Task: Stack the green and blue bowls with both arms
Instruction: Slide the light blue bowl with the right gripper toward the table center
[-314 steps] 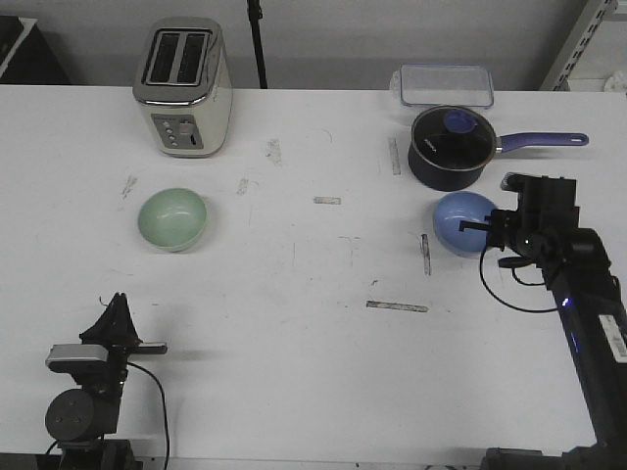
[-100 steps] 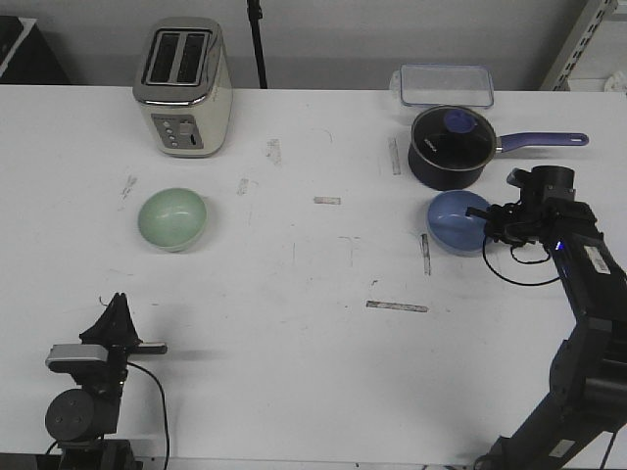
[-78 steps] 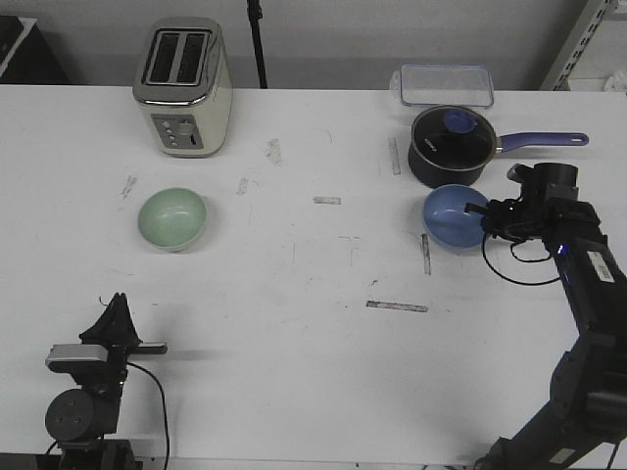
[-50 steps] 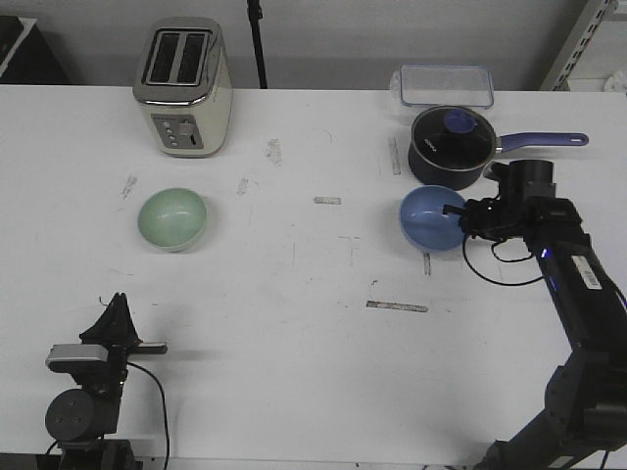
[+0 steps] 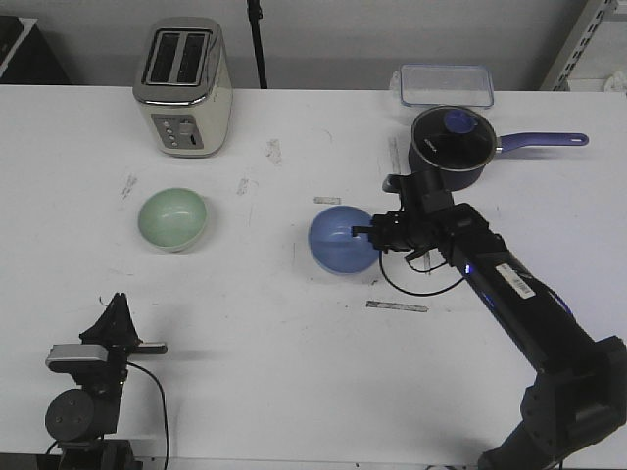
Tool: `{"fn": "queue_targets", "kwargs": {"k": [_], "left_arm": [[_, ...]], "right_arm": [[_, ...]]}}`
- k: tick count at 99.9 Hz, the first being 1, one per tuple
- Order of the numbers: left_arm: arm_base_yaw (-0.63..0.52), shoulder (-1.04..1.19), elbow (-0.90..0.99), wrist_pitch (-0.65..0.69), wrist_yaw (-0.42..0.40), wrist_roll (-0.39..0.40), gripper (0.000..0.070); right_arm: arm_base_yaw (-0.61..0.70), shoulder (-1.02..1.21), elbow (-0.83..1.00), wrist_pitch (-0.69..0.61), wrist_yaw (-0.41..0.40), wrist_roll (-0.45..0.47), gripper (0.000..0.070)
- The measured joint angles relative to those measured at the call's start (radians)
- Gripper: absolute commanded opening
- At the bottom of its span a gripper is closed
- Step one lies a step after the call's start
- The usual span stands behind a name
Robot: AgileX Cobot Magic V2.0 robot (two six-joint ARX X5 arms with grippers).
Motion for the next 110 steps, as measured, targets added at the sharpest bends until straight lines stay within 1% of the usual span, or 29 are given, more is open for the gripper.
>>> {"fn": "queue_targets", "kwargs": {"k": [16,28,44,63,101,106,110], "left_arm": [[0.0,0.0,0.0,0.0,0.0,0.0,0.0001],[0.0,0.0,0.0,0.0,0.0,0.0,0.0001],[0.0,0.0,0.0,0.0,0.0,0.0,0.0001],[0.0,0.0,0.0,0.0,0.0,0.0,0.0001],[0.0,0.0,0.0,0.0,0.0,0.0,0.0001],[0.0,0.0,0.0,0.0,0.0,0.0,0.0001],[0.0,0.0,0.0,0.0,0.0,0.0,0.0001]], "right_arm": [[0.082,0.001,0.0,0.016,0.055,0.097,0.001],[0.099,0.017,0.0,0.017,0.069,0.134,0.001],[0.109,0.055,0.0,0.016,0.103,0.154,0.001],[0.119,0.092,0.0,0.023,0.102,0.175,0.001],[0.124,0.126,0.0,0.034,0.099,0.182,0.0019],[0.124,0.126,0.0,0.036,0.099,0.182,0.0033],[0.124,0.126,0.0,0.037,0.099,0.182,0.0065]]}}
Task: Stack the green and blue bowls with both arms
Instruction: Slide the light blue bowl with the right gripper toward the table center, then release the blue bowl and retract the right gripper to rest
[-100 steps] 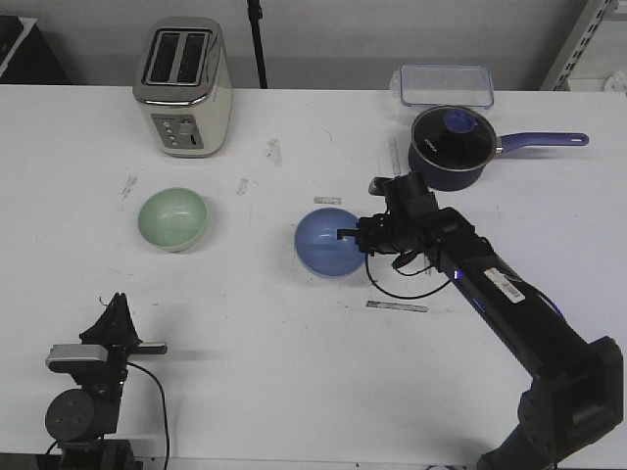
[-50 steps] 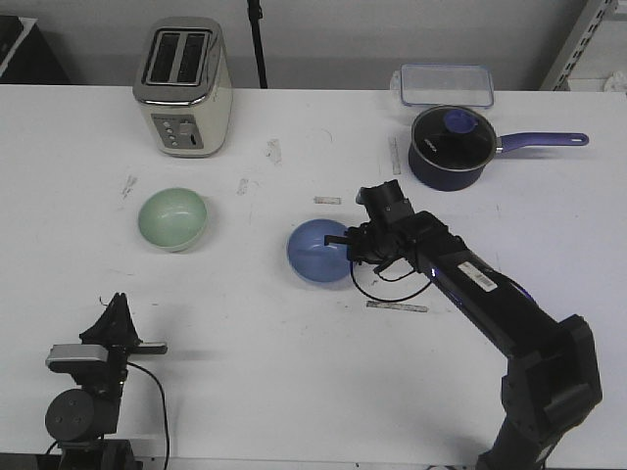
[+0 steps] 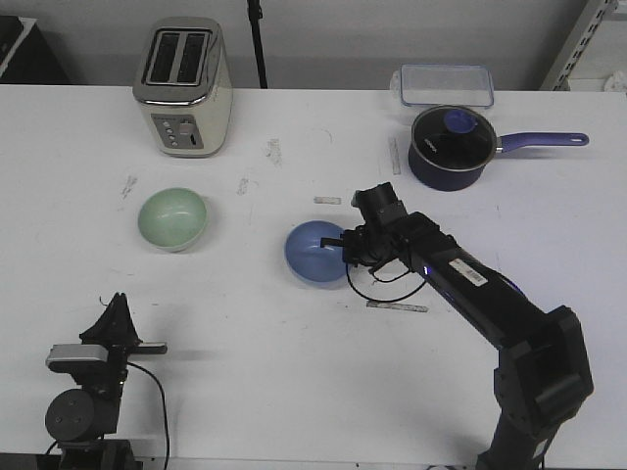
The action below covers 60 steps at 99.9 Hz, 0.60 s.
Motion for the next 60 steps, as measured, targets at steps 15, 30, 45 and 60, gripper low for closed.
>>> {"fn": "queue_targets", "kwargs": {"k": [15,30,45,60], "left_arm": [[0.0,0.0,0.0,0.0,0.0,0.0,0.0001],[0.0,0.0,0.0,0.0,0.0,0.0,0.0001],[0.0,0.0,0.0,0.0,0.0,0.0,0.0001],[0.0,0.0,0.0,0.0,0.0,0.0,0.0001]], "right_arm": [[0.0,0.0,0.0,0.002,0.0,0.0,0.0244],[0.0,-0.003,0.0,0.002,0.002,0.0,0.0292],[0.0,-0.043,0.0,0.005,0.01,0.0,0.0365],[0.0,-0.115,0.0,0.015,0.053,-0.003,0.0364]]}}
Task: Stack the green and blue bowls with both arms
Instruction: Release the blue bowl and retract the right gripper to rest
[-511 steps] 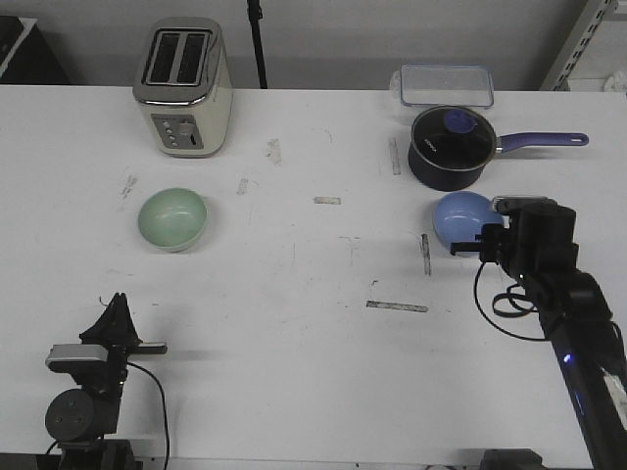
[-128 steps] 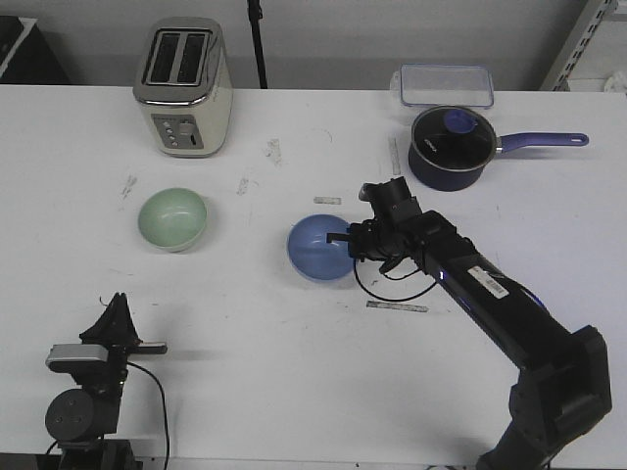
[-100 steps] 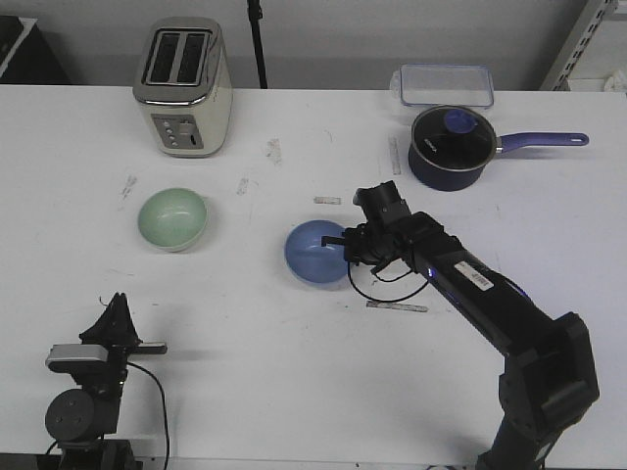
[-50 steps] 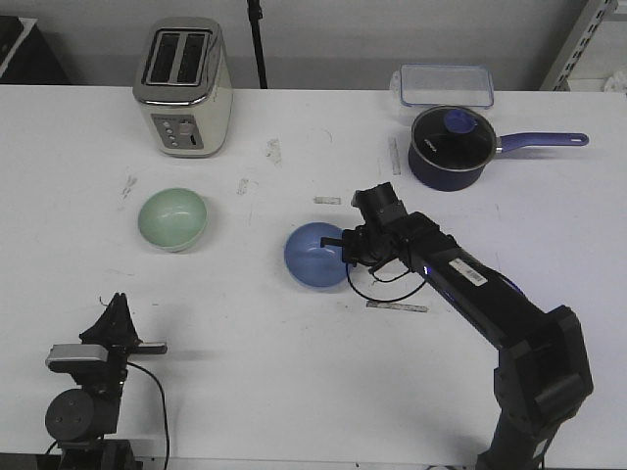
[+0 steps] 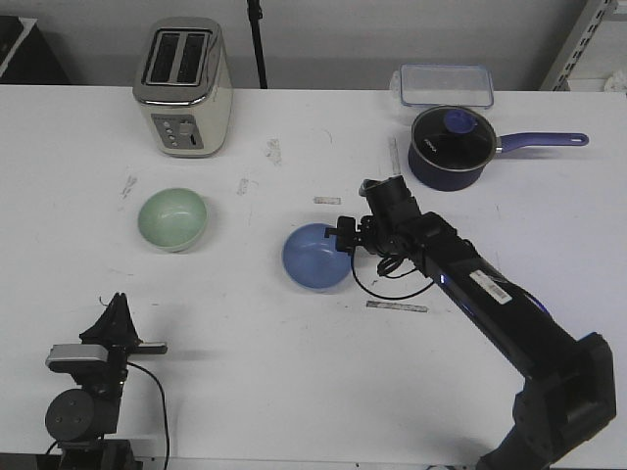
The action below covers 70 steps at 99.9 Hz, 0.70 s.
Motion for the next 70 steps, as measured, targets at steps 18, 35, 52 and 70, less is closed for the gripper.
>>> {"fn": "queue_targets", "kwargs": {"k": [18,35,52,70], "left_arm": [[0.0,0.0,0.0,0.0,0.0,0.0,0.0001],[0.0,0.0,0.0,0.0,0.0,0.0,0.0001],[0.0,0.0,0.0,0.0,0.0,0.0,0.0001],[0.0,0.0,0.0,0.0,0.0,0.0,0.0001]], "right_arm": [[-0.004,-0.084,-0.038,0.092,0.05,-0.073,0.0361],[-0.042,-0.215,-0.194,0.265,0.05,-0.154,0.0209],[-0.119,-0.369,-0.379,0.457,0.051,-0.261,0.0096],[-0.225,-0.509,-0.528,0.503,0.053,-0.47,0.0008]]}}
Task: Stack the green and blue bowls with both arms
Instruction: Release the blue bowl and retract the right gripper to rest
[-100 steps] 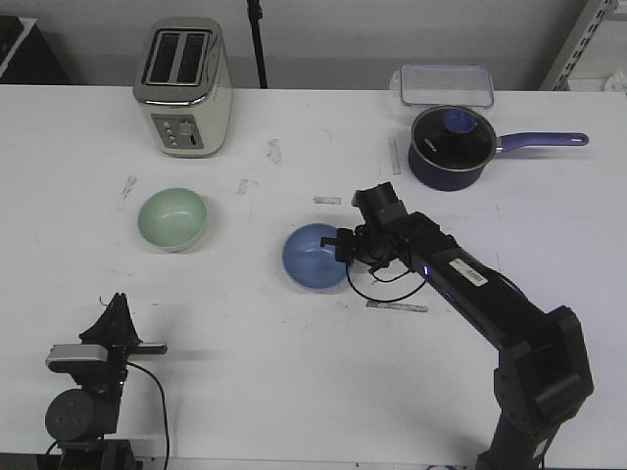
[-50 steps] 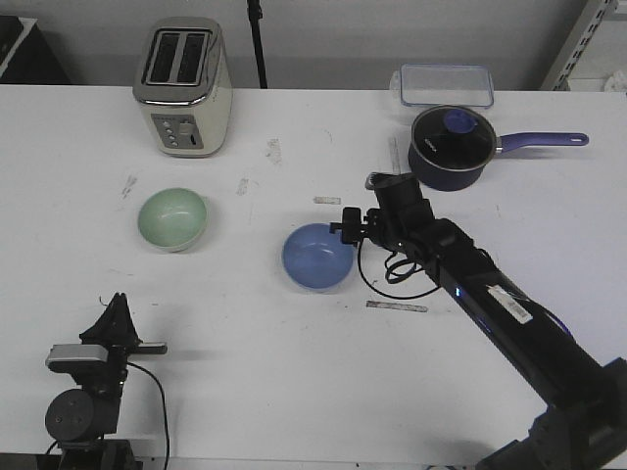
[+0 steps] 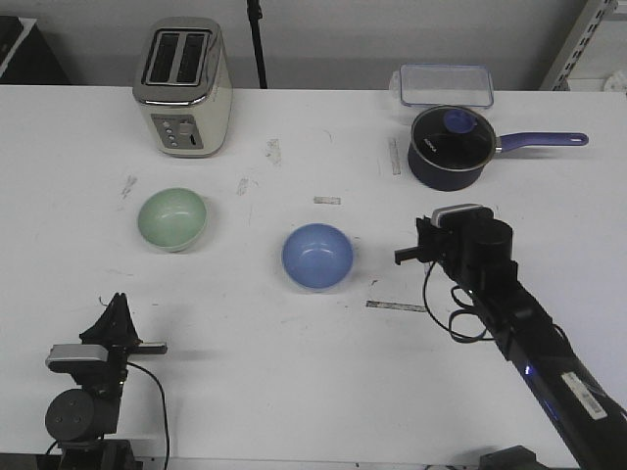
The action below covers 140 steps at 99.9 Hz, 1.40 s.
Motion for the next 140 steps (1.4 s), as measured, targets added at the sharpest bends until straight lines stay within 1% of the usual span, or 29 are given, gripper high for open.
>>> {"fn": "queue_targets", "kwargs": {"k": [6,14,34,44,60,67,77,91,115,140], "left_arm": [[0.0,0.0,0.0,0.0,0.0,0.0,0.0001],[0.0,0.0,0.0,0.0,0.0,0.0,0.0001],[0.0,0.0,0.0,0.0,0.0,0.0,0.0001],[0.0,0.0,0.0,0.0,0.0,0.0,0.0001],[0.0,0.0,0.0,0.0,0.0,0.0,0.0001],[0.0,0.0,0.0,0.0,0.0,0.0,0.0001],[0.0,0.0,0.0,0.0,0.0,0.0,0.0001],[0.0,0.0,0.0,0.0,0.0,0.0,0.0001],[0.0,0.0,0.0,0.0,0.0,0.0,0.0001],[0.0,0.0,0.0,0.0,0.0,0.0,0.0001]], "right_arm": [[-0.034,-0.039,-0.037,0.0,0.0,-0.069,0.0008],[-0.083,-0.09,-0.081,0.002,0.0,-0.12,0.0008],[-0.208,-0.214,-0.219,0.088,0.001,-0.157,0.0008],[-0.249,-0.286,-0.305,0.095,0.001,-0.157,0.0008],[-0.259,-0.413,-0.411,0.142,0.0,-0.155,0.0008],[-0.259,-0.478,-0.446,0.179,0.0,-0.135,0.0008],[-0.26,-0.573,-0.479,0.188,0.0,-0.093,0.0008],[-0.26,-0.7,-0.498,0.163,0.0,-0.066,0.0008],[-0.26,-0.877,-0.498,0.14,0.0,-0.058,0.0008],[-0.26,-0.982,-0.498,0.07,0.0,-0.056,0.0008]]}}
